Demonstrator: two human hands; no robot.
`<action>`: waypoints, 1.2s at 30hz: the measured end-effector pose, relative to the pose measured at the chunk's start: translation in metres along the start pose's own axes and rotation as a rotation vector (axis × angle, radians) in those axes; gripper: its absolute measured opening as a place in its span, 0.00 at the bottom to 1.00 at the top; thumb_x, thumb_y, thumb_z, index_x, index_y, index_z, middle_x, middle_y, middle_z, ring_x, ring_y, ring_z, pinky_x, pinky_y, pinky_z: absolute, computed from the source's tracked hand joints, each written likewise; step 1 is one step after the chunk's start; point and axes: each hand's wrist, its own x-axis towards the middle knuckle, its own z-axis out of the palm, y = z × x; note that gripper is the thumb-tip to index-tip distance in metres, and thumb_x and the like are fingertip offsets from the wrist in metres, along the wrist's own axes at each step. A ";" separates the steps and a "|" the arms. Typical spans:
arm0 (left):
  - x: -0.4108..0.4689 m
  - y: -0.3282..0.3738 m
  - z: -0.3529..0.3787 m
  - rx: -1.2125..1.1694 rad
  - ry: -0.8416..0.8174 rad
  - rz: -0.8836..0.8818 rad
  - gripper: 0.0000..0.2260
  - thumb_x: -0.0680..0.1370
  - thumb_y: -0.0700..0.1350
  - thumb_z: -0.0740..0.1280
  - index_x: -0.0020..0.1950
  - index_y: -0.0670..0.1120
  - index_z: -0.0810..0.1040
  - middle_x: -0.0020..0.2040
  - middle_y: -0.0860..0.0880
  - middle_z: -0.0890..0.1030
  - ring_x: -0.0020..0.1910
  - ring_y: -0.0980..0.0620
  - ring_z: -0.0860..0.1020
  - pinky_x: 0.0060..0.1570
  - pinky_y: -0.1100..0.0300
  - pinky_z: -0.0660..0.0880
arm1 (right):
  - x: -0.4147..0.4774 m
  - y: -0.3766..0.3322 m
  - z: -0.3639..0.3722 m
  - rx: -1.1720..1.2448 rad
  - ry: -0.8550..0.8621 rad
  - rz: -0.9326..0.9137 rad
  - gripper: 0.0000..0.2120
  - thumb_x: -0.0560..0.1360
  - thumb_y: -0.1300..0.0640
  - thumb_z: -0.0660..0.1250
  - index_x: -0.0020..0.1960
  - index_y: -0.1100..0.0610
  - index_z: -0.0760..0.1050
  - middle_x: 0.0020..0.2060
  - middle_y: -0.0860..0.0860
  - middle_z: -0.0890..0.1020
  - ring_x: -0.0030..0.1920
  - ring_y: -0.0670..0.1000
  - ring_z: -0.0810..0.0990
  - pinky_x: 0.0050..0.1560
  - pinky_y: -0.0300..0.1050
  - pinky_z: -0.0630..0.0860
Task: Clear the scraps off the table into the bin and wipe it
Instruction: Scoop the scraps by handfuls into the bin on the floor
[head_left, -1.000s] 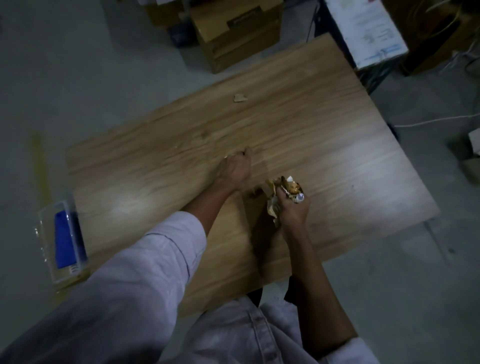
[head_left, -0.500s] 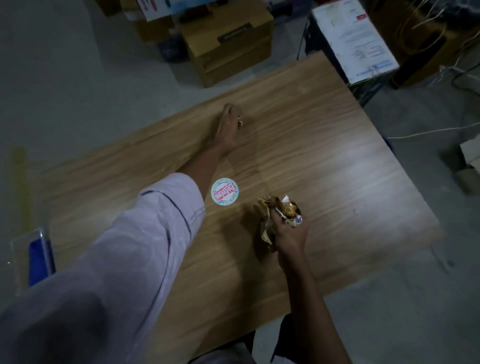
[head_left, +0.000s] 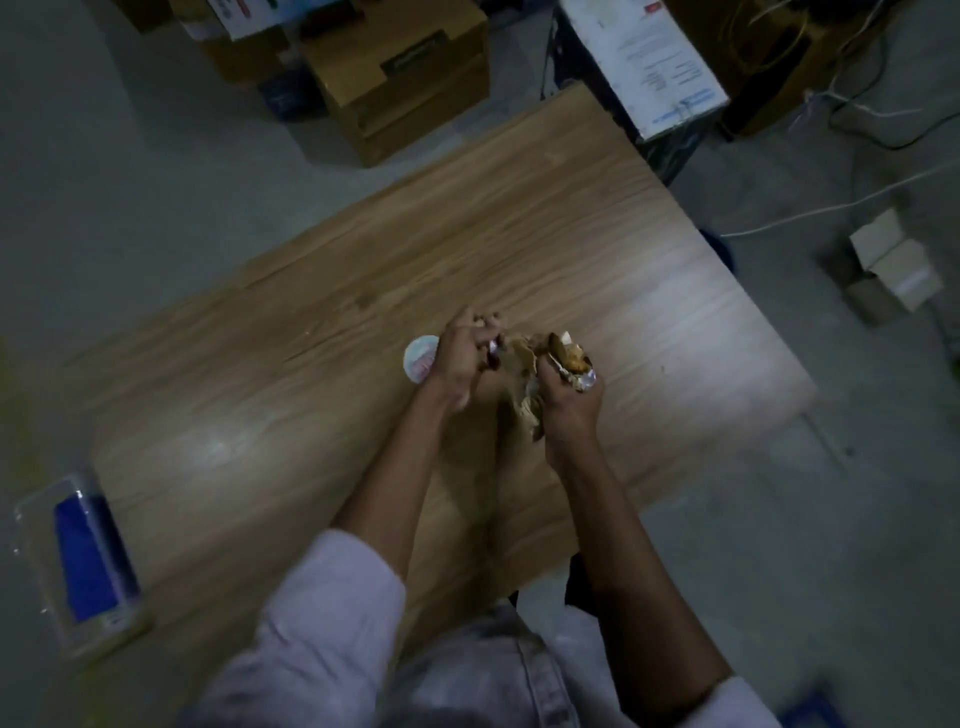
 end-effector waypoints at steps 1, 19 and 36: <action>-0.018 -0.008 0.010 -0.103 -0.046 -0.004 0.02 0.77 0.40 0.63 0.45 0.45 0.72 0.45 0.43 0.77 0.41 0.47 0.75 0.40 0.57 0.72 | -0.002 -0.007 -0.001 -0.013 -0.004 -0.014 0.09 0.72 0.62 0.76 0.48 0.62 0.79 0.32 0.46 0.82 0.32 0.45 0.80 0.32 0.39 0.77; -0.123 -0.018 0.182 -0.406 0.194 0.137 0.19 0.75 0.39 0.60 0.26 0.46 0.83 0.29 0.50 0.82 0.28 0.54 0.80 0.37 0.60 0.77 | -0.016 -0.075 -0.127 -0.099 -0.218 -0.254 0.08 0.69 0.56 0.74 0.47 0.54 0.80 0.38 0.41 0.85 0.41 0.40 0.83 0.46 0.39 0.79; -0.137 -0.013 0.354 -0.194 0.101 0.324 0.31 0.84 0.64 0.52 0.49 0.39 0.83 0.45 0.44 0.86 0.47 0.47 0.84 0.53 0.52 0.79 | 0.050 -0.173 -0.249 0.059 -0.254 -0.401 0.06 0.68 0.53 0.68 0.42 0.53 0.81 0.35 0.45 0.83 0.38 0.45 0.80 0.41 0.43 0.77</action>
